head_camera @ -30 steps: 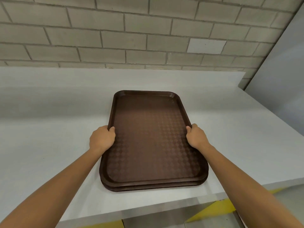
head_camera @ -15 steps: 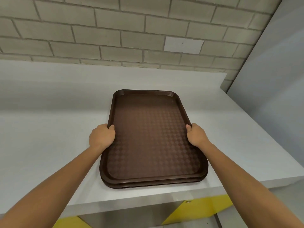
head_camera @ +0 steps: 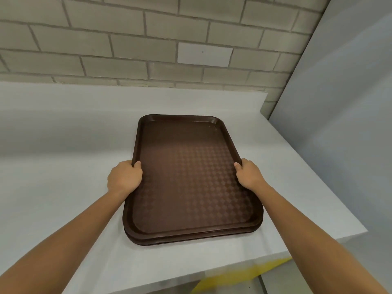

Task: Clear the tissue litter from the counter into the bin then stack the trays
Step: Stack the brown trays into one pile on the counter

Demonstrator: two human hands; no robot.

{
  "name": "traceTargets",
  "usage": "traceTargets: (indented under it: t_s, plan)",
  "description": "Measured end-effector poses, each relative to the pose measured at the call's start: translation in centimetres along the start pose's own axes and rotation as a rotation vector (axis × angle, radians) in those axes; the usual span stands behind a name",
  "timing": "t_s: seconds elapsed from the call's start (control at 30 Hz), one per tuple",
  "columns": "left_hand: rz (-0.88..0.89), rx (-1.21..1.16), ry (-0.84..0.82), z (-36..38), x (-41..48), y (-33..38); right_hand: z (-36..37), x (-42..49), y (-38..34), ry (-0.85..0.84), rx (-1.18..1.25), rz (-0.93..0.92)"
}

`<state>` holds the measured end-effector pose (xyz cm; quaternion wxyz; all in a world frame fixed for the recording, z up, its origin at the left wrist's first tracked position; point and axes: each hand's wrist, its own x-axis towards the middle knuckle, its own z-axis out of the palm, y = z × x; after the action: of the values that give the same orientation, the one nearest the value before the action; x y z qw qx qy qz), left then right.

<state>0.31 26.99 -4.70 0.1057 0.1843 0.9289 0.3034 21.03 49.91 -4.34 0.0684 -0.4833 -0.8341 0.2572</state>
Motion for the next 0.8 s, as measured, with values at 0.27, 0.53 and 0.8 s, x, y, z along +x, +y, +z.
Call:
traceTargets:
  t_s: [0.27, 0.53, 0.8]
  plan:
    - [0.018, -0.037, -0.026, 2.5, 1.3, 3.9, -2.1, 3.1, 2.6, 0.001, 0.019, 0.044]
    - [0.009, -0.063, -0.047, 5.5, 1.3, 7.1, -4.2, 5.0, 5.9, -0.002, 0.036, 0.059]
    - [-0.016, -0.091, -0.024, 9.3, -1.1, 10.9, -7.0, 6.7, 10.4, -0.027, 0.016, 0.039]
